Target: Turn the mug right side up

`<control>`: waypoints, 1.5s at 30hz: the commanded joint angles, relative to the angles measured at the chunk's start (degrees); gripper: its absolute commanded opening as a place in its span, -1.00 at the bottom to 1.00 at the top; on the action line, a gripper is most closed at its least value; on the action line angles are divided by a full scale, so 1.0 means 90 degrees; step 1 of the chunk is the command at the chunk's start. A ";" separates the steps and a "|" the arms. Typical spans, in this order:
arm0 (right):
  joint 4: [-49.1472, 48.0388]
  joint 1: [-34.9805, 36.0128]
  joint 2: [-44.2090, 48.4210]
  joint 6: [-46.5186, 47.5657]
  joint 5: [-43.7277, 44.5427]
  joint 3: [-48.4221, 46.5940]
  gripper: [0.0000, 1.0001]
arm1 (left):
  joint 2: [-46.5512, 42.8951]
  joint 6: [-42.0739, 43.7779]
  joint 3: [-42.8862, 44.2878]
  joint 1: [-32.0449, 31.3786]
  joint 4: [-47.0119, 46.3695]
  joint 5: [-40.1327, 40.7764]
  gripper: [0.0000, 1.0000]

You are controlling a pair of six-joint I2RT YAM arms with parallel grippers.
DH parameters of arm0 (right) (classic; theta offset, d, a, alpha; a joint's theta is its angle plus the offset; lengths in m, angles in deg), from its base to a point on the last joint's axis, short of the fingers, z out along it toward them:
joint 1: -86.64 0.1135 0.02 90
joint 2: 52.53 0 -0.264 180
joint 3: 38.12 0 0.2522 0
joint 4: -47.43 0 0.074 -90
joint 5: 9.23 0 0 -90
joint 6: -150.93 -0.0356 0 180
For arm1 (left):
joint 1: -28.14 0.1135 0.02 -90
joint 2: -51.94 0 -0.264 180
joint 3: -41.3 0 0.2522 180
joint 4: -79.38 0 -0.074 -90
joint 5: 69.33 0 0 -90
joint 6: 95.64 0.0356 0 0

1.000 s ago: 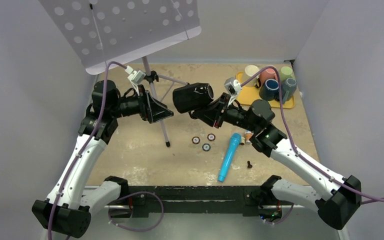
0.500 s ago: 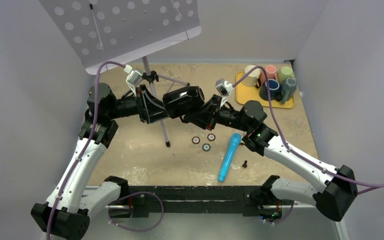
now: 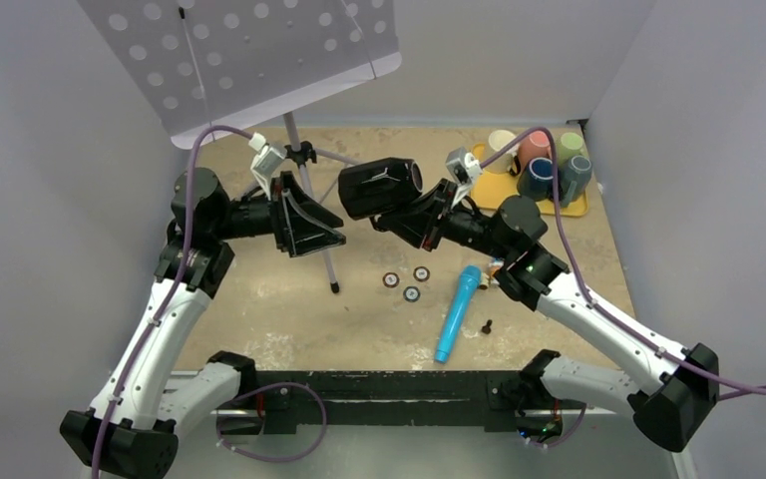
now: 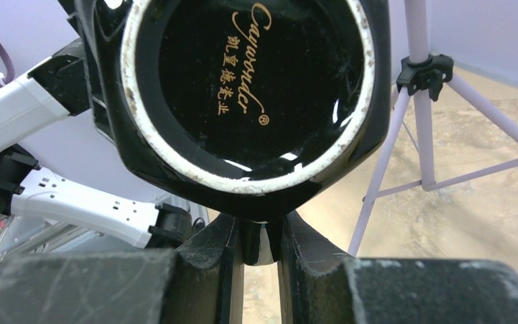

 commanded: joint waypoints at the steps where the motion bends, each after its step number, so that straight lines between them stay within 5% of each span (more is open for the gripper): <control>1: -0.0925 0.0021 -0.0130 -0.0167 -0.0327 -0.0437 -1.00 | 0.0037 -0.0977 -0.0005 -0.0034 -0.1610 0.0173 0.25; 13: -0.1550 0.0117 -0.0590 -0.0467 -0.0766 -0.0361 -1.00 | 0.0438 -0.0695 0.0212 -0.0203 -0.1264 0.1099 0.19; 14: -0.1482 0.0122 -0.0643 -0.0430 -0.0751 -0.0388 -1.00 | 0.0438 -0.0836 0.0155 -0.0212 -0.1445 0.1046 0.11; 17: -0.1181 0.0123 -0.1079 -0.0370 -0.0867 -0.0550 -1.00 | 0.0472 -0.1348 0.0073 -0.0252 -0.1991 0.0896 -0.70; 18: -0.1166 0.0123 -0.1202 -0.0384 -0.0977 -0.0565 -1.00 | 0.0476 -0.1404 0.0084 -0.0262 -0.2017 0.0892 -0.84; 19: -0.1166 0.0102 -0.1267 -0.0431 -0.1027 -0.0556 -0.87 | 0.0468 -0.1376 0.0095 -0.0264 -0.1974 0.0880 -0.92; 20: -0.1043 0.0054 -0.1262 -0.0342 -0.0963 -0.0549 -0.48 | 0.0463 -0.1151 0.0165 -0.0264 -0.1728 0.0907 -0.98; 21: -0.0807 -0.0032 -0.1201 -0.0232 -0.0819 -0.0540 -0.02 | 0.0447 -0.0639 0.0293 -0.0264 -0.1192 0.0986 -1.00; 22: -0.0341 -0.0189 -0.1072 -0.0069 -0.0567 -0.0527 0.73 | 0.0426 0.0059 0.0481 -0.0269 -0.0237 0.1230 -1.00; 23: 0.0082 -0.0320 -0.0918 0.0152 -0.0235 -0.0517 0.94 | 0.0411 0.0907 0.0657 -0.0282 0.0618 0.1599 -1.00; 28: 0.1820 -0.1327 -0.0023 0.0971 0.1677 -0.0306 0.97 | 0.0363 0.4787 0.1036 -0.0812 0.3505 0.3597 -1.00; 32: 0.2928 -0.1814 0.0148 0.1622 0.3187 -0.0458 0.97 | 0.0326 0.6842 0.1228 -0.1467 0.5677 0.4335 -1.00; 37: 0.3293 -0.2603 -0.0042 0.1885 0.3416 -0.0647 0.97 | 0.0553 0.8269 0.1566 -0.1487 0.7794 0.5963 -1.00; 45: 0.3094 -0.3905 -0.1117 0.2236 0.3518 -0.1263 0.96 | 0.1251 0.9339 0.0549 -0.1183 0.7914 0.7559 -1.00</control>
